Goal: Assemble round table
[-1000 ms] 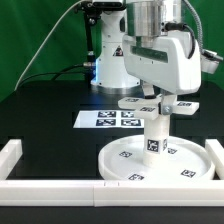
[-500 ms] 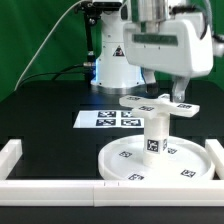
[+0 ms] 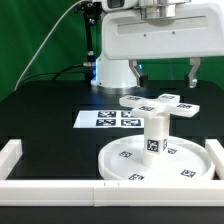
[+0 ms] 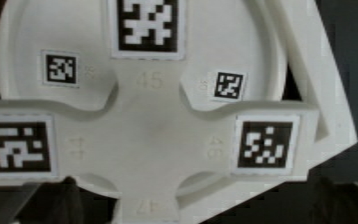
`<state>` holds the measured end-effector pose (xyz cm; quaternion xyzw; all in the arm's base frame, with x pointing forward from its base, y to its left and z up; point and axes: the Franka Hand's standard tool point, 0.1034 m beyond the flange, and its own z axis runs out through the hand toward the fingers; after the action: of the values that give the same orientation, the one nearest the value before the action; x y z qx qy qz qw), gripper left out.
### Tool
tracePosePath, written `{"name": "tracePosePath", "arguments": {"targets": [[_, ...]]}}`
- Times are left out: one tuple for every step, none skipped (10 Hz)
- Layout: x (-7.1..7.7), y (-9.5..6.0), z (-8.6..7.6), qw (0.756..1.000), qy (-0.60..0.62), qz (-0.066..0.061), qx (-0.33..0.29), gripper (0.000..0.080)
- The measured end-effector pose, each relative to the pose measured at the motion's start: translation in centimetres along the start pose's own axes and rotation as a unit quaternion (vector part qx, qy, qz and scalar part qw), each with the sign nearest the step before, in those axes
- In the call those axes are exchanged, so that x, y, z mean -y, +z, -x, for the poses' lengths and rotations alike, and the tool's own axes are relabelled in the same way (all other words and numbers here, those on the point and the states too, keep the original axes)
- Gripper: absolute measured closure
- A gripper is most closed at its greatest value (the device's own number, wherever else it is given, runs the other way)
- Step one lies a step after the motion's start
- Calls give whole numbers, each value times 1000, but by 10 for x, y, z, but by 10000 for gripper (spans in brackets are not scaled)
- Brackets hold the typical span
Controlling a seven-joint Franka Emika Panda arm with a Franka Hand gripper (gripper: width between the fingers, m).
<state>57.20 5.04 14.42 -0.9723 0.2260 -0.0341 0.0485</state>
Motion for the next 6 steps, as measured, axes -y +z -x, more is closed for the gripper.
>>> {"name": "tracePosePath", "arguments": {"targets": [[-2,0,-1,1000,-27,1,0,150],[-2,1,-1,998,-55,1,0,150],[-3,1,-1,996,-84,1,0,150],[-5,2,-3,986,-164,4,-1,150],[-9,3,-6,967,-254,9,-4,150],[-12,4,-7,950,-311,10,-3,150]]}}
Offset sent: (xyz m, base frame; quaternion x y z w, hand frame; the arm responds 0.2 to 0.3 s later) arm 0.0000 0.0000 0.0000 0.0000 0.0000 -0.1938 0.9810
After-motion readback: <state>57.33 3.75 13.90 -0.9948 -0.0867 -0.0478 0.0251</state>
